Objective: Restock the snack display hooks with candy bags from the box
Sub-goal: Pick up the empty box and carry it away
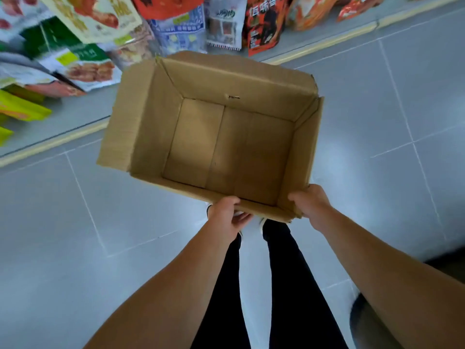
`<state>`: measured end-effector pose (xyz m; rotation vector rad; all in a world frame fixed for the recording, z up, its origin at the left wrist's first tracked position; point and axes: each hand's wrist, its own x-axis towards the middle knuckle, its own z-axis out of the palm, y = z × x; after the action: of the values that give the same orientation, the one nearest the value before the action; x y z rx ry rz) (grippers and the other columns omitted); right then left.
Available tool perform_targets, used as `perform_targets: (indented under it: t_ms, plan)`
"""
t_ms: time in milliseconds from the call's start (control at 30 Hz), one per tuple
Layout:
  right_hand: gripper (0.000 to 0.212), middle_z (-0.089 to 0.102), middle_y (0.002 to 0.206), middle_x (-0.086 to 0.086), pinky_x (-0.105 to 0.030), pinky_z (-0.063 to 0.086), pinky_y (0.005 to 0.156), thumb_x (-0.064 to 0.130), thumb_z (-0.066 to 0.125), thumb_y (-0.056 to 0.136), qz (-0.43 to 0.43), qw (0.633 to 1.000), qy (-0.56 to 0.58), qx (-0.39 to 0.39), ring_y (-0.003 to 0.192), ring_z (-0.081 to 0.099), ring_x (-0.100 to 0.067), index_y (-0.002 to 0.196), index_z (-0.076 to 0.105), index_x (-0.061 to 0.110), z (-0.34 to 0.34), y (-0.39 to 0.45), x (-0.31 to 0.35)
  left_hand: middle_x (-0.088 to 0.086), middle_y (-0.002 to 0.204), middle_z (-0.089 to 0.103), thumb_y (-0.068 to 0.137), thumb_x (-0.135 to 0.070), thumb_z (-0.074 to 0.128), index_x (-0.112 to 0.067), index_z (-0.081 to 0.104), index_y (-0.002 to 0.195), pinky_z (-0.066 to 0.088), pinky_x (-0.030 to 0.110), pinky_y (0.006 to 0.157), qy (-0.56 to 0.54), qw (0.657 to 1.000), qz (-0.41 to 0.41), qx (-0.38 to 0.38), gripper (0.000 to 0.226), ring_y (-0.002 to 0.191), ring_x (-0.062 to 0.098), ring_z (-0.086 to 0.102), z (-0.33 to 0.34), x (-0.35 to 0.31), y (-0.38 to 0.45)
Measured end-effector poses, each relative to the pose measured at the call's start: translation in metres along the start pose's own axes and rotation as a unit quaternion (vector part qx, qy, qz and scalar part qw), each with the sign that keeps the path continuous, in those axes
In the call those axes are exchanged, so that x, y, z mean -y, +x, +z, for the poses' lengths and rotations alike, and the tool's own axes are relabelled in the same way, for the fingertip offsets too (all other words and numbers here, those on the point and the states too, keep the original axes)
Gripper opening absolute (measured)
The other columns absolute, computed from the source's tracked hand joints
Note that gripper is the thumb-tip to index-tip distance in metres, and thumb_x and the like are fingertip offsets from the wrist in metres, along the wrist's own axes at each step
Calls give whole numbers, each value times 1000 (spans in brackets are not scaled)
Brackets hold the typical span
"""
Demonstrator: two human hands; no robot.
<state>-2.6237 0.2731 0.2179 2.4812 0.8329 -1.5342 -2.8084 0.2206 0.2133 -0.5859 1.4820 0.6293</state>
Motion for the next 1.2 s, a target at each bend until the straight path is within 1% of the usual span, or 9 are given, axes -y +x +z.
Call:
perform_targets:
  t_ms: [233, 333, 500, 667, 767, 867, 933, 1100, 1200]
  plan:
    - [20, 62, 98, -13, -40, 52, 77, 13, 64, 85, 45, 991, 119, -31, 95, 61, -33, 102, 56, 8, -92, -65, -95, 26, 110, 61, 90, -3, 60, 3, 54, 117, 61, 46, 74, 173, 985, 20, 11, 29, 92, 36, 66, 56, 67, -88]
    - [16, 61, 92, -12, -47, 54, 87, 11, 62, 86, 66, 983, 169, -39, 94, 61, -33, 99, 55, 7, -136, -76, -143, 29, 117, 60, 88, -3, 61, 4, 56, 108, 61, 46, 71, 243, 970, 28, 22, 22, 97, 37, 65, 92, 107, -114]
    - [23, 63, 102, -19, -45, 56, 83, 13, 63, 83, 78, 961, 261, -52, 95, 62, -35, 103, 58, 2, -219, -74, -219, 31, 124, 56, 88, -1, 60, 4, 56, 102, 58, 48, 70, 309, 948, 65, 41, 16, 99, 39, 62, 174, 184, -145]
    - [25, 62, 101, -19, -38, 53, 68, 12, 64, 83, 77, 938, 330, -71, 87, 63, -35, 103, 58, -1, -295, -64, -288, 30, 121, 57, 88, -1, 58, 3, 55, 98, 57, 48, 70, 368, 925, 77, 56, 11, 107, 39, 61, 250, 262, -168]
    - [24, 63, 100, -19, -39, 55, 69, 12, 64, 83, 87, 916, 382, -90, 87, 63, -35, 104, 58, 0, -343, -57, -328, 29, 115, 59, 89, -1, 58, 4, 55, 105, 57, 48, 68, 406, 908, 79, 70, 16, 103, 39, 61, 302, 309, -182]
    - [21, 64, 98, -19, -39, 56, 68, 12, 63, 84, 94, 901, 411, -103, 87, 65, -34, 101, 58, 1, -381, -45, -351, 27, 104, 59, 90, 0, 57, 5, 55, 104, 57, 53, 77, 431, 895, 85, 82, 15, 95, 37, 62, 351, 340, -190]
    - [20, 66, 96, -20, -43, 60, 71, 11, 63, 84, 100, 883, 444, -111, 84, 67, -35, 100, 59, 1, -409, -34, -366, 27, 99, 59, 90, 2, 57, 7, 54, 102, 56, 54, 76, 444, 888, 81, 88, 13, 89, 37, 60, 387, 361, -192]
    - [21, 66, 98, -18, -47, 61, 76, 11, 63, 85, 112, 861, 477, -134, 81, 69, -33, 104, 58, 3, -496, 10, -383, 30, 112, 59, 89, 3, 57, 6, 55, 111, 56, 51, 61, 471, 875, 56, 99, 23, 97, 42, 61, 497, 399, -189]
    - [22, 65, 100, -16, -44, 62, 76, 13, 62, 87, 116, 851, 488, -154, 84, 68, -31, 107, 56, 6, -557, 42, -387, 30, 112, 59, 89, 3, 58, 4, 56, 107, 58, 52, 66, 495, 861, 46, 111, 18, 97, 41, 62, 574, 418, -183]
